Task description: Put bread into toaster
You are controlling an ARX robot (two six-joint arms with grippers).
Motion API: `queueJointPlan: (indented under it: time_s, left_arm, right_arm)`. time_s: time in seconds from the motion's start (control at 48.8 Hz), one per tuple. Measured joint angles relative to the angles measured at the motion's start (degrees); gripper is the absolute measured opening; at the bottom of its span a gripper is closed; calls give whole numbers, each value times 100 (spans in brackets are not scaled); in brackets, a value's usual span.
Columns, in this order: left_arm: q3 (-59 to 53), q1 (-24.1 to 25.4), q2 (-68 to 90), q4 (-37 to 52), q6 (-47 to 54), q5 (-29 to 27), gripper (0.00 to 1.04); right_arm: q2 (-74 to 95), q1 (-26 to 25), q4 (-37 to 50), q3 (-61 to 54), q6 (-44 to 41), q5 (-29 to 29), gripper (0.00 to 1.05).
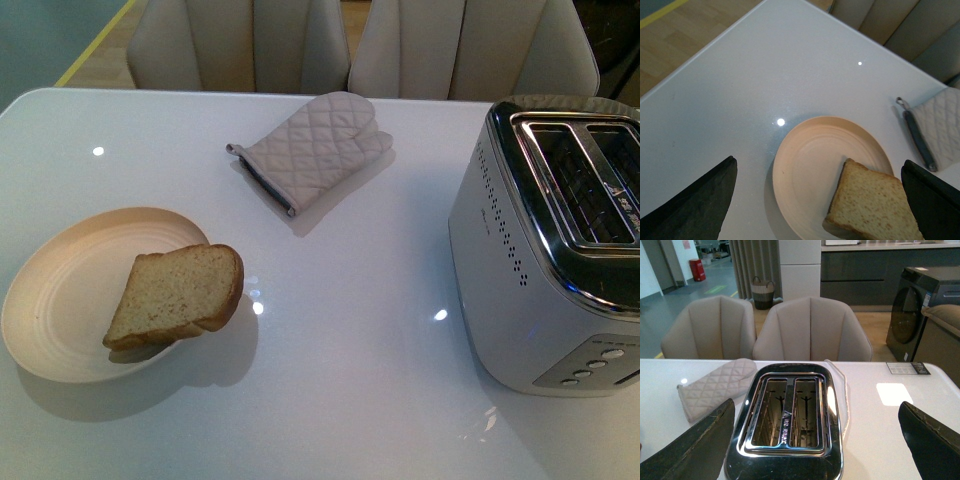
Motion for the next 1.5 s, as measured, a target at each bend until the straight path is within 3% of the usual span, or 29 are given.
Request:
queueJointPlan:
  time_s: [0.123, 0.348, 0.615, 0.922, 1.004, 1.127, 1.271, 1.496]
  left_arm:
    - [470, 140, 2076, 1049, -31, 39, 98]
    - [1292, 240, 4487, 1351, -334, 208, 98]
    - [2138, 146, 5858, 1338, -435, 164, 98]
    - [2747, -175, 6406, 999, -431, 155, 98]
    - [2830, -216, 6470, 944, -409, 90, 89]
    - [2935, -223, 6555, 907, -431, 111, 62]
    - [2935, -212, 6636, 988, -437, 160, 38]
    - [2809, -138, 6671, 1266, -529, 387, 13]
  right_arm:
    - [0, 0, 0, 0, 0, 0, 96]
    - [0, 0, 0, 0, 0, 0, 96]
    - [0, 0, 0, 0, 0, 0, 96]
    - [0, 0, 0, 0, 0, 0, 96]
    - [0, 0, 0, 0, 0, 0, 96]
    - [0, 0, 0, 0, 0, 2, 96]
    - [0, 0, 0, 0, 0, 0, 96]
    - [0, 0, 0, 0, 0, 2, 96]
